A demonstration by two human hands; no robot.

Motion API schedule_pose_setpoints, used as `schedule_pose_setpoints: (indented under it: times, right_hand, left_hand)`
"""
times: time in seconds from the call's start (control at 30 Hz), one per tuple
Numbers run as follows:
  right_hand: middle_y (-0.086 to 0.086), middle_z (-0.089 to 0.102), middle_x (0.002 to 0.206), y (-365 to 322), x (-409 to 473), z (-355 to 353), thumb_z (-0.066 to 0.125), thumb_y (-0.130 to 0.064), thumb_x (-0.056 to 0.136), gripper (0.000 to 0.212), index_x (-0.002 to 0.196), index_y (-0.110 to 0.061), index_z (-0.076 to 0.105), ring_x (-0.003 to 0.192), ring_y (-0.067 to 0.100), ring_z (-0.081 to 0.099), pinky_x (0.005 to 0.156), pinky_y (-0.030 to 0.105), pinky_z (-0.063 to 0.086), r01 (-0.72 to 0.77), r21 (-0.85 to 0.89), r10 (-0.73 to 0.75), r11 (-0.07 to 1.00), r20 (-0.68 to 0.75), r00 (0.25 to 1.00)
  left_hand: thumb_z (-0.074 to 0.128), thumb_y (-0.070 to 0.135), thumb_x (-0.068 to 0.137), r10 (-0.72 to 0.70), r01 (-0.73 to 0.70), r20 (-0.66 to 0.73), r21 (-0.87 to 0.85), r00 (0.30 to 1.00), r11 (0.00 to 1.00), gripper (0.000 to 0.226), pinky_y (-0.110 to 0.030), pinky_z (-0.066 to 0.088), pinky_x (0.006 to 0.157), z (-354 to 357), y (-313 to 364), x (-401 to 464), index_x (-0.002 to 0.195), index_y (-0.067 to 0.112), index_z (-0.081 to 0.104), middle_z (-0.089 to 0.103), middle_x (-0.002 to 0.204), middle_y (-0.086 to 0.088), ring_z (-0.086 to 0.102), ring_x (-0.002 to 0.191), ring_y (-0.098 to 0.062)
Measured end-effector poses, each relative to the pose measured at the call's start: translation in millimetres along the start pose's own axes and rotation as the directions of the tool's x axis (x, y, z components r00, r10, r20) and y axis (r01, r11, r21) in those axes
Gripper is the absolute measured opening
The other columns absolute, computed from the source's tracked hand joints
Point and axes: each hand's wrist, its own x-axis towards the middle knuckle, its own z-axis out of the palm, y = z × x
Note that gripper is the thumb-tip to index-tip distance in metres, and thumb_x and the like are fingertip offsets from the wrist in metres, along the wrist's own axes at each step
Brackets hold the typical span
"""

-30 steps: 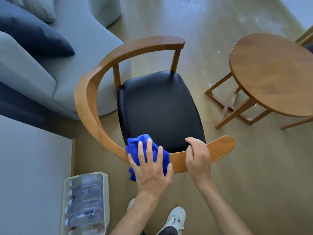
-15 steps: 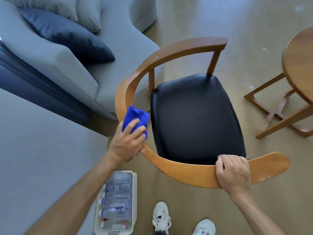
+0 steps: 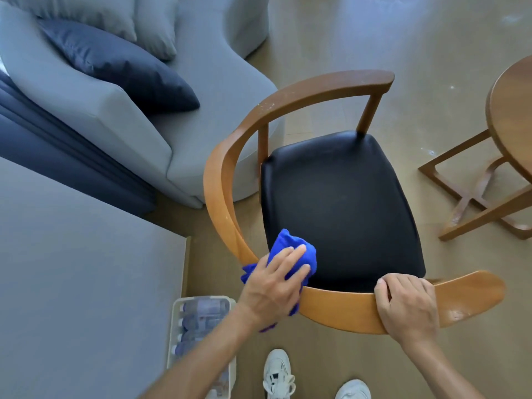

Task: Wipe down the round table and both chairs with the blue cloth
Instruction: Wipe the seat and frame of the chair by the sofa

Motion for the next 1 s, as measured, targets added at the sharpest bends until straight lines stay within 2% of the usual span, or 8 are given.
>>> schedule_pose_setpoints:
  times: [0.1,0.2,0.4,0.5,0.63,0.73,0.83,1.0]
  right_hand:
    - [-0.001,0.060,0.064,-0.7,0.3,-0.1,0.032,-0.029,0.087,0.039,0.061,-0.016,0.058,0.069,0.024,0.059,0.077,0.036,0.037,-0.015,0.012,0.015,1.000,0.009,1.000]
    - [-0.001,0.062,0.066,1.3,2.0,-1.7,0.033,-0.029,0.087,0.039,0.064,-0.015,0.060,0.070,0.022,0.058,0.078,0.035,0.037,-0.020,0.027,0.019,0.999,0.023,1.000]
    - [0.006,0.069,0.082,-5.3,0.2,-10.0,0.035,-0.028,0.089,0.042,0.072,-0.009,0.069,0.082,0.028,0.062,0.082,0.042,0.043,-0.027,-0.059,0.032,0.998,0.096,0.995]
    - [0.014,0.070,0.102,-35.5,1.8,-12.4,0.043,-0.026,0.089,0.035,0.082,-0.007,0.072,0.102,0.035,0.061,0.096,0.050,0.041,-0.064,-0.090,0.070,0.994,0.075,0.995]
    - [0.016,0.063,0.123,-140.8,2.1,2.9,0.040,-0.030,0.090,0.038,0.104,-0.010,0.070,0.120,0.034,0.056,0.101,0.052,0.042,0.012,0.063,-0.020,0.998,0.139,0.990]
    - [0.014,0.058,0.133,-174.0,-3.7,19.2,0.038,-0.034,0.094,0.043,0.120,-0.013,0.065,0.126,0.031,0.052,0.100,0.050,0.045,0.025,0.034,-0.032,0.999,0.209,0.977]
    - [0.016,0.051,0.140,-171.9,-6.7,29.5,0.037,-0.040,0.095,0.049,0.128,-0.012,0.059,0.131,0.034,0.046,0.103,0.053,0.040,0.025,-0.012,-0.022,1.000,0.225,0.974]
    - [0.019,0.051,0.139,-175.5,-5.2,34.7,0.036,-0.044,0.093,0.054,0.129,-0.010,0.059,0.129,0.036,0.047,0.101,0.054,0.041,0.000,-0.005,0.001,1.000,0.217,0.976]
  left_hand:
    - [0.063,0.016,0.081,0.047,-0.052,0.033,0.159,0.998,0.986,0.021,-0.046,0.055,0.080,-25.3,-62.8,8.2,0.098,0.009,0.073,0.066,0.119,-0.016,0.063,0.111,-0.034]
    - [0.053,0.020,0.088,0.024,-0.022,-0.002,0.248,1.000,0.968,0.028,-0.049,0.049,0.094,-47.5,-125.9,26.8,0.106,0.006,0.071,0.063,0.122,-0.018,0.055,0.119,-0.037]
    - [0.052,0.024,0.087,-0.183,0.192,-0.072,0.139,0.980,0.971,0.033,-0.041,0.038,0.106,-38.2,-114.3,32.0,0.109,0.005,0.068,0.062,0.124,-0.015,0.048,0.125,-0.035]
    - [0.061,0.013,0.080,-0.093,0.096,-0.074,0.034,0.993,0.995,0.028,-0.041,0.039,0.107,-21.7,-77.3,11.9,0.104,0.003,0.070,0.063,0.121,-0.016,0.051,0.121,-0.035]
    - [0.057,0.015,0.086,-0.083,0.082,-0.010,-0.059,0.996,0.995,0.024,-0.042,0.045,0.103,-0.6,-20.9,-8.4,0.102,0.005,0.073,0.067,0.118,-0.013,0.059,0.116,-0.034]
    - [0.056,0.012,0.088,0.011,-0.010,-0.034,0.030,0.999,0.999,0.022,-0.045,0.051,0.093,-8.6,-52.3,-4.5,0.099,0.005,0.074,0.067,0.116,-0.015,0.061,0.112,-0.035]
    - [0.053,0.012,0.089,0.080,-0.071,-0.049,0.171,0.996,0.983,0.025,-0.046,0.047,0.099,-38.1,-121.5,17.7,0.105,0.004,0.071,0.064,0.120,-0.017,0.057,0.116,-0.036]
    - [0.061,0.011,0.085,-0.328,0.323,-0.048,-0.092,0.943,0.942,0.032,-0.032,0.038,0.104,-71.4,-203.3,93.9,0.116,0.015,0.066,0.059,0.126,-0.004,0.046,0.124,-0.024]
